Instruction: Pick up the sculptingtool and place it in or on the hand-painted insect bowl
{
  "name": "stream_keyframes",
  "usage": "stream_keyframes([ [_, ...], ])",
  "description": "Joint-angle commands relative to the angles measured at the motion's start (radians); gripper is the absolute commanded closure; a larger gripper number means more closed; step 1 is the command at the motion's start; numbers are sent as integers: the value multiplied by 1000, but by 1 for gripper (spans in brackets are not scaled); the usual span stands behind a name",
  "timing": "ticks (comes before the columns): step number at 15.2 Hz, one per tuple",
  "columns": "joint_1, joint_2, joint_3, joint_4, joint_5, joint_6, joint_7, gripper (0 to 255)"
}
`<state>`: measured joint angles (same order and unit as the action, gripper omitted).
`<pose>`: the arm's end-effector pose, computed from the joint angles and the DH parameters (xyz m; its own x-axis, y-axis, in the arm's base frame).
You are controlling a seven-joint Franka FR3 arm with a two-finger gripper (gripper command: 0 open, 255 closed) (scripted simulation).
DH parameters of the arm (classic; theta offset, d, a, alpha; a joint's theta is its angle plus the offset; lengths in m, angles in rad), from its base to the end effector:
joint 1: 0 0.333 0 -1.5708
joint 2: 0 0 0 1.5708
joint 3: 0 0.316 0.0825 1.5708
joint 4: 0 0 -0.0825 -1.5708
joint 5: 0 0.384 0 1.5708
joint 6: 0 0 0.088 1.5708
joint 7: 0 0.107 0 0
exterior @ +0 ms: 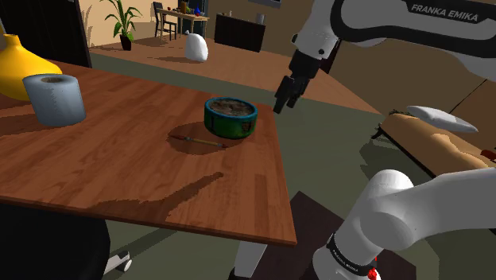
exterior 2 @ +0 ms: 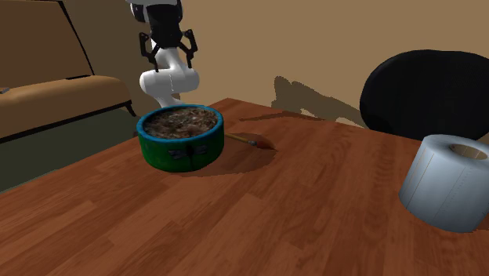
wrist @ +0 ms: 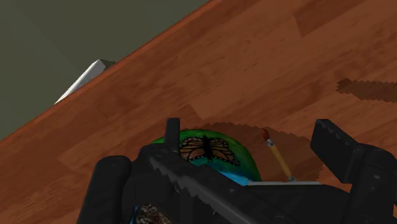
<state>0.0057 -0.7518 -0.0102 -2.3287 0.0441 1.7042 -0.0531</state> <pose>0.3298 0.0017 0.6055 0.9906 0.0445 0.1293 0.0506 -0.9977 -0.0442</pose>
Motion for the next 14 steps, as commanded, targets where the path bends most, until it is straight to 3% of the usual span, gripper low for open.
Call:
stream_keyframes([
  [1,0,0,0,0,0,0,0,0],
  [14,112,511,77,268,-35,140,-176,0],
])
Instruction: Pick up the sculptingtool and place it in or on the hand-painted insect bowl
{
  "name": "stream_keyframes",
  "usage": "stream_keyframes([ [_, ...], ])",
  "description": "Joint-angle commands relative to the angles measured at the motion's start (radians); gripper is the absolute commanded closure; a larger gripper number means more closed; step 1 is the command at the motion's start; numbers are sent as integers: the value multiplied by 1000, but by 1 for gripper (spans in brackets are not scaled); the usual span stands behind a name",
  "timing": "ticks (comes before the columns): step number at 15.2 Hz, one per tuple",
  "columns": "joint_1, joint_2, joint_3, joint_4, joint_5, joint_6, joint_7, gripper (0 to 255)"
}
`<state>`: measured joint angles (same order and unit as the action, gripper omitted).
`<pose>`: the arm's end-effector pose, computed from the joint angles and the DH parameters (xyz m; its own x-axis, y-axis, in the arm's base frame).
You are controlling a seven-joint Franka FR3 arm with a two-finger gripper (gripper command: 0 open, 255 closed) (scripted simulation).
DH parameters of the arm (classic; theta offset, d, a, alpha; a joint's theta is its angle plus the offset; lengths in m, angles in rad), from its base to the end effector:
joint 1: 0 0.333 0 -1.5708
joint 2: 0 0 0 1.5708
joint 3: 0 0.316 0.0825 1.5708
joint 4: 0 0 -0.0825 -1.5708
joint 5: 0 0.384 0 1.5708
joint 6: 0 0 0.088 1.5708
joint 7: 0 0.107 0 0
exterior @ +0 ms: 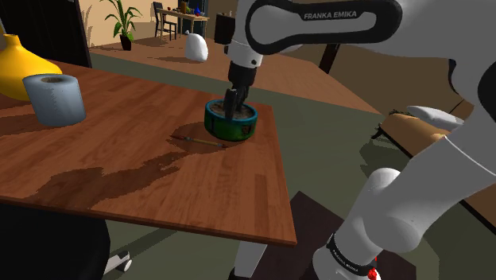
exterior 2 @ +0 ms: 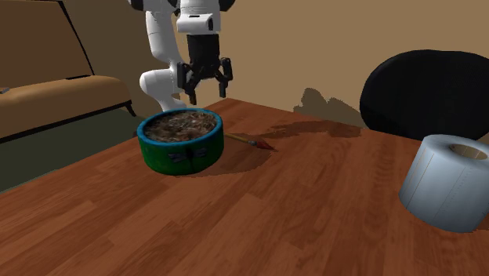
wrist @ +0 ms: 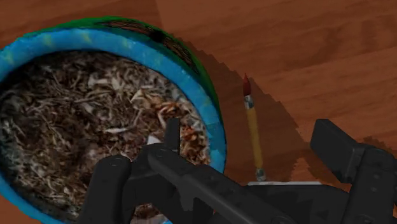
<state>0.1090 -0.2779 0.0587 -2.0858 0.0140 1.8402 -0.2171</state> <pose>0.4695 0.0830 0.5451 0.9284 0.3702 0.0306 0.3701 -0.9289 0.0093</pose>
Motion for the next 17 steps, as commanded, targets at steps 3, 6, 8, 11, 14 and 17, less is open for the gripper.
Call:
stream_keyframes([
  [3,30,150,32,104,-23,14,-44,0],
  [6,52,262,57,188,-46,16,-72,0],
  [8,67,335,74,246,-65,14,-90,0],
  [11,69,353,78,235,-70,39,-93,0],
  [14,69,358,76,201,-71,78,-92,0],
  [17,68,365,76,174,-73,112,-90,0],
])
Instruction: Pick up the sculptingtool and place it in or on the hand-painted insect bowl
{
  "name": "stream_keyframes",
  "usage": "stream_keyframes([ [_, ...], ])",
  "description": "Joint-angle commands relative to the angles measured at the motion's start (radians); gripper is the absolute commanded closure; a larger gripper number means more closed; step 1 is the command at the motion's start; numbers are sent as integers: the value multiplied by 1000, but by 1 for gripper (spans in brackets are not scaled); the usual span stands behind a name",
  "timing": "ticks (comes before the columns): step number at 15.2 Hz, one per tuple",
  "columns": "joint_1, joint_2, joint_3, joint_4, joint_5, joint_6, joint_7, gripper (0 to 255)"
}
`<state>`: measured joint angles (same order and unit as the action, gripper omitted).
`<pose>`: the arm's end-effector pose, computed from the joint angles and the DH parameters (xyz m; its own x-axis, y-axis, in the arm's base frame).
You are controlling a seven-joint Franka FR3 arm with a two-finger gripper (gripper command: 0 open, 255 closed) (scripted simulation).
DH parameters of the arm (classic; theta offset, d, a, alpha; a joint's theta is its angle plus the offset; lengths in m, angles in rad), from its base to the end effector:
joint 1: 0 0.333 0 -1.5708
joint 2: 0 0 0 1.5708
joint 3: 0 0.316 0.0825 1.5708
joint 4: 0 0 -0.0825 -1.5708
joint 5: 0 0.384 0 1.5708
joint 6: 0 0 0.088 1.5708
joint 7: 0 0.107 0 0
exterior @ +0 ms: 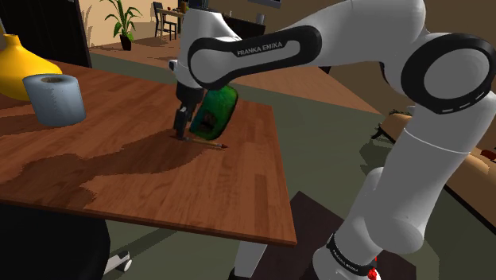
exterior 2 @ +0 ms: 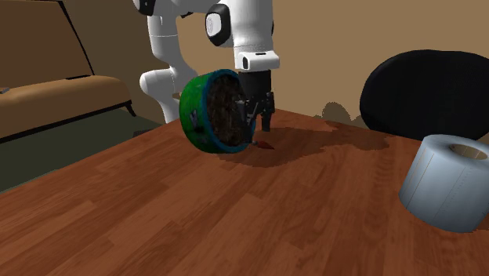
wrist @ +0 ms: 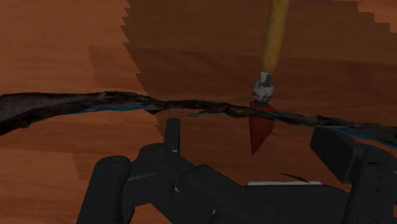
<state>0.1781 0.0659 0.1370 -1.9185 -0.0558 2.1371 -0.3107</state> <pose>0.5632 0.1796 0.4721 0.7849 0.6054 0.1321 0.5992 -0.7959 0.0866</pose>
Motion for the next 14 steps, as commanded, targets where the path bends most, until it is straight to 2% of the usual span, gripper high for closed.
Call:
stream_keyframes([
  [1,-1,21,-2,7,-3,-185,3,0],
  [7,-2,21,-2,7,-3,-185,3,0],
  [8,-2,23,-2,9,-3,-184,3,255],
  [14,-1,26,-1,6,-4,-180,6,255],
])
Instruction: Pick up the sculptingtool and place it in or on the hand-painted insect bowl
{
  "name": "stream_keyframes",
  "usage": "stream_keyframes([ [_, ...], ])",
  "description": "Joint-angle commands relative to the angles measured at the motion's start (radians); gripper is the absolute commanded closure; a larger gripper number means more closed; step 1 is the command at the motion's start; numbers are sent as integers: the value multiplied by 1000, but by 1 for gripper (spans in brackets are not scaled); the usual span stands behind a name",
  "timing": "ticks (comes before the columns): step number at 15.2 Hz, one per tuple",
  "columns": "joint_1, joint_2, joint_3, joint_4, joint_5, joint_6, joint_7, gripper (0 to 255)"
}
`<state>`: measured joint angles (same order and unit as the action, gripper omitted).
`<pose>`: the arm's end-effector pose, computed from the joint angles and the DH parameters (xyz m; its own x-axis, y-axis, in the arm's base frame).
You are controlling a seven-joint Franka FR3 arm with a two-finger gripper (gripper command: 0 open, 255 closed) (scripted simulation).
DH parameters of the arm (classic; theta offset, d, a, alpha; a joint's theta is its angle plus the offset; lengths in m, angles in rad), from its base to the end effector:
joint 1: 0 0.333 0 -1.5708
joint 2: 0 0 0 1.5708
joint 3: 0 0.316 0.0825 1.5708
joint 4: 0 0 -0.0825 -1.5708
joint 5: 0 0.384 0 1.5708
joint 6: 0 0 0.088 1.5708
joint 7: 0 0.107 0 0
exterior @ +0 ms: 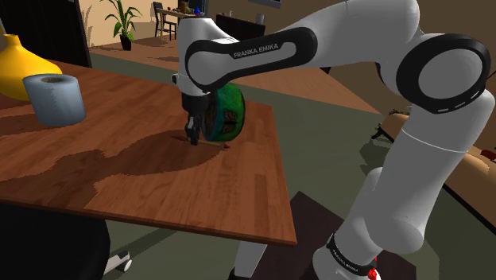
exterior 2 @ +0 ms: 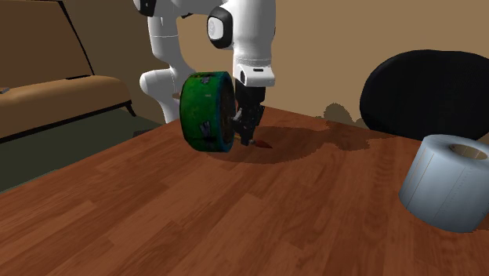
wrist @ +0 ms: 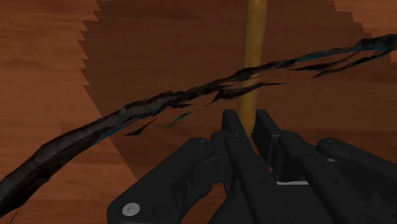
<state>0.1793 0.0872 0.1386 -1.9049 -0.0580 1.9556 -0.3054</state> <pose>0.5506 0.1754 0.4493 0.7982 0.6006 -0.0466 0.6021 -0.7979 0.0282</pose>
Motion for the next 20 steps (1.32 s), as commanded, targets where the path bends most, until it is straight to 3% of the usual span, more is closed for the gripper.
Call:
stream_keyframes([
  [1,-1,9,-2,-3,-2,2,2,255],
  [20,-3,-30,-2,186,7,-226,-14,255],
])
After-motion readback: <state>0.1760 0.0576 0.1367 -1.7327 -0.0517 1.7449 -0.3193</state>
